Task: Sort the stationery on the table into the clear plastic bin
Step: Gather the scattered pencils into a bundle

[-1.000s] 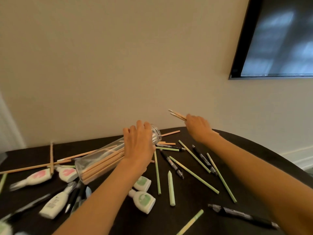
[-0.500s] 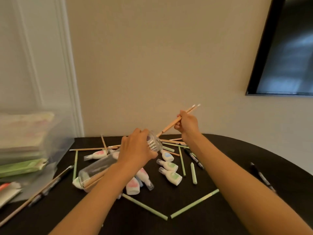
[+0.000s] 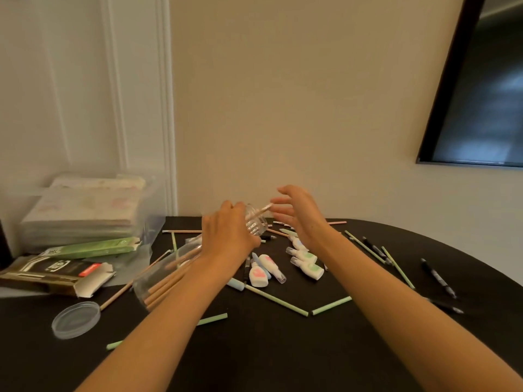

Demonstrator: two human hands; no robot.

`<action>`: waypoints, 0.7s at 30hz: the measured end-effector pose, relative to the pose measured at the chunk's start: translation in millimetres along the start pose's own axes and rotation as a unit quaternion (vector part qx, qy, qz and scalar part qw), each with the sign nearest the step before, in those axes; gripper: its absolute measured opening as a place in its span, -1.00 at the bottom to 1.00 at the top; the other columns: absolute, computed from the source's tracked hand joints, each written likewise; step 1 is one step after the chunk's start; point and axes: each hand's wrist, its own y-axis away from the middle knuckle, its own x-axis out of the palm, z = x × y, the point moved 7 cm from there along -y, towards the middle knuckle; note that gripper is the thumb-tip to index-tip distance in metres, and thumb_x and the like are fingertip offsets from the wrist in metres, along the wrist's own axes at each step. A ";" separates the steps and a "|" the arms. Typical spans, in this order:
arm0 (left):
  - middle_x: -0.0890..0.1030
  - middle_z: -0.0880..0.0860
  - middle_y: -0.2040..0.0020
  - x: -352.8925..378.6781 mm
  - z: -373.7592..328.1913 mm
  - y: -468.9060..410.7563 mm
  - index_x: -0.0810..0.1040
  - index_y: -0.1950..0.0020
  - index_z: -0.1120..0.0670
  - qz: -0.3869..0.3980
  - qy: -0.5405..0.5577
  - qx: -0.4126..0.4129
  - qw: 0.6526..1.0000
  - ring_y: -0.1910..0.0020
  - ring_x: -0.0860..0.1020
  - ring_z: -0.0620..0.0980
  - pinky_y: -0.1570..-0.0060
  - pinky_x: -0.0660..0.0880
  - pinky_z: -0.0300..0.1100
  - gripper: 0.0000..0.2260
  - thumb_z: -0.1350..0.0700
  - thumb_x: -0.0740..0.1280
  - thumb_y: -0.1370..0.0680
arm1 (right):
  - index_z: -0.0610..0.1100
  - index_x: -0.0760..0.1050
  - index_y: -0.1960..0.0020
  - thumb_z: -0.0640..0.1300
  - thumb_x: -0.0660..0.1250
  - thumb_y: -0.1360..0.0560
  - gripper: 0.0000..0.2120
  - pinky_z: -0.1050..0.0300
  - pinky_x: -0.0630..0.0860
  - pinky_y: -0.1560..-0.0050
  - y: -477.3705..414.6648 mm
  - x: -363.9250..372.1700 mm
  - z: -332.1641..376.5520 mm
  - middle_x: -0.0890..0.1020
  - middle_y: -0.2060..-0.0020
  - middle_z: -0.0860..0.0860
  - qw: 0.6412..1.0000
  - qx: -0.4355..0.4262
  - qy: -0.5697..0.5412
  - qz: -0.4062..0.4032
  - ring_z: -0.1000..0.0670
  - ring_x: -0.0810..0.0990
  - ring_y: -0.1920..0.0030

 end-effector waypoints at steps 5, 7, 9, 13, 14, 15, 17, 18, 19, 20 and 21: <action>0.48 0.05 -0.12 -3.5 12.3 -13.2 0.43 -0.25 0.06 0.003 -0.008 -0.010 1.000 -0.07 0.49 0.04 -0.07 0.39 -0.10 -0.54 -0.04 0.43 -0.42 | -0.14 0.53 0.00 -0.05 0.05 -0.63 -0.69 0.07 0.37 -0.23 13.5 31.6 -3.9 0.60 0.08 -0.02 0.990 0.021 0.063 0.124 0.00 0.54 -0.04; 0.48 0.06 -0.14 0.6 12.5 -24.8 0.41 -0.28 0.06 0.013 -0.003 0.000 1.000 -0.09 0.48 0.04 -0.09 0.40 -0.09 -0.52 -0.04 0.43 -0.42 | -0.19 0.54 -0.04 -0.06 0.02 -0.64 -0.65 0.11 0.39 -0.19 0.4 20.2 -2.0 0.64 0.13 -0.05 0.997 0.014 0.024 0.078 -0.01 0.58 -0.01; 0.46 0.06 -0.18 9.2 14.1 -37.9 0.38 -0.31 0.06 0.029 0.000 0.000 1.000 -0.13 0.46 0.04 -0.12 0.39 -0.07 -0.48 -0.05 0.43 -0.42 | -0.21 0.52 -0.10 -0.07 0.03 -0.63 -0.66 0.10 0.41 -0.18 -16.3 1.2 -5.6 0.65 0.07 -0.09 0.999 0.021 0.018 0.023 -0.04 0.58 -0.07; 0.44 0.07 -0.21 32.1 19.9 -68.9 0.35 -0.35 0.06 0.051 0.001 -0.009 0.999 -0.15 0.45 0.05 -0.16 0.40 -0.06 -0.43 -0.07 0.43 -0.42 | -0.24 0.52 -0.08 -0.15 0.10 -0.61 -0.74 0.08 0.47 -0.12 -59.4 -41.4 -38.9 0.65 0.12 -0.10 0.989 0.079 0.111 -0.049 -0.08 0.59 -0.04; 0.43 0.08 -0.20 37.7 21.9 -76.0 0.34 -0.35 0.06 0.054 -0.001 -0.013 0.998 -0.14 0.45 0.05 -0.16 0.40 -0.05 -0.43 -0.08 0.42 -0.42 | -0.26 0.53 -0.09 -0.18 0.14 -0.59 -0.76 0.09 0.49 -0.08 -69.9 -48.9 -48.7 0.65 0.13 -0.12 0.983 0.094 0.151 -0.049 -0.06 0.59 0.03; 0.44 0.08 -0.19 42.5 23.7 -83.0 0.34 -0.34 0.07 0.055 -0.004 -0.017 0.998 -0.13 0.45 0.05 -0.16 0.41 -0.04 -0.44 -0.09 0.42 -0.42 | -0.28 0.54 -0.09 -0.22 0.18 -0.57 -0.78 0.11 0.50 0.00 -81.7 -55.0 -57.7 0.66 0.10 -0.16 0.975 0.099 0.194 -0.046 -0.03 0.58 0.10; 0.44 0.08 -0.17 54.6 28.1 -100.6 0.36 -0.31 0.08 0.058 -0.012 -0.029 0.998 -0.11 0.46 0.06 -0.14 0.41 -0.04 -0.45 -0.11 0.41 -0.41 | -0.31 0.57 -0.07 -0.26 0.23 -0.53 -0.79 0.13 0.51 0.11 -114.2 -63.0 -73.6 0.64 0.00 -0.23 0.945 0.069 0.318 -0.034 -0.04 0.57 0.16; 0.45 0.09 -0.16 61.1 30.6 -111.3 0.37 -0.30 0.08 0.060 -0.015 -0.035 0.997 -0.10 0.46 0.06 -0.13 0.41 -0.04 -0.46 -0.11 0.41 -0.41 | -0.32 0.59 -0.06 -0.25 0.23 -0.54 -0.78 0.09 0.52 0.08 -131.5 -61.7 -79.8 0.64 0.00 -0.24 0.919 0.046 0.390 -0.023 -0.08 0.59 0.13; 0.45 0.09 -0.16 66.1 33.2 -120.9 0.37 -0.29 0.09 0.060 -0.016 -0.040 0.997 -0.10 0.46 0.07 -0.12 0.40 -0.05 -0.46 -0.11 0.41 -0.41 | -0.33 0.60 -0.04 -0.23 0.23 -0.54 -0.77 0.05 0.52 0.03 -147.5 -58.7 -85.4 0.64 0.01 -0.24 0.890 0.023 0.454 -0.010 -0.12 0.60 0.07; 0.45 0.10 -0.15 69.6 35.7 -129.4 0.38 -0.28 0.10 0.059 -0.017 -0.045 0.997 -0.10 0.47 0.07 -0.11 0.40 -0.05 -0.46 -0.11 0.42 -0.40 | -0.32 0.60 -0.03 -0.23 0.22 -0.55 -0.77 0.04 0.52 -0.01 -160.5 -54.3 -90.6 0.64 0.01 -0.24 0.863 0.011 0.504 0.004 -0.14 0.60 0.04; 0.46 0.10 -0.15 75.3 39.6 -138.8 0.39 -0.27 0.10 0.060 -0.021 -0.049 0.997 -0.09 0.47 0.08 -0.10 0.40 -0.05 -0.46 -0.11 0.42 -0.40 | -0.32 0.60 -0.04 -0.23 0.21 -0.55 -0.77 0.05 0.51 -0.02 -175.3 -48.9 -98.4 0.64 0.01 -0.22 0.839 0.005 0.544 0.022 -0.14 0.60 0.02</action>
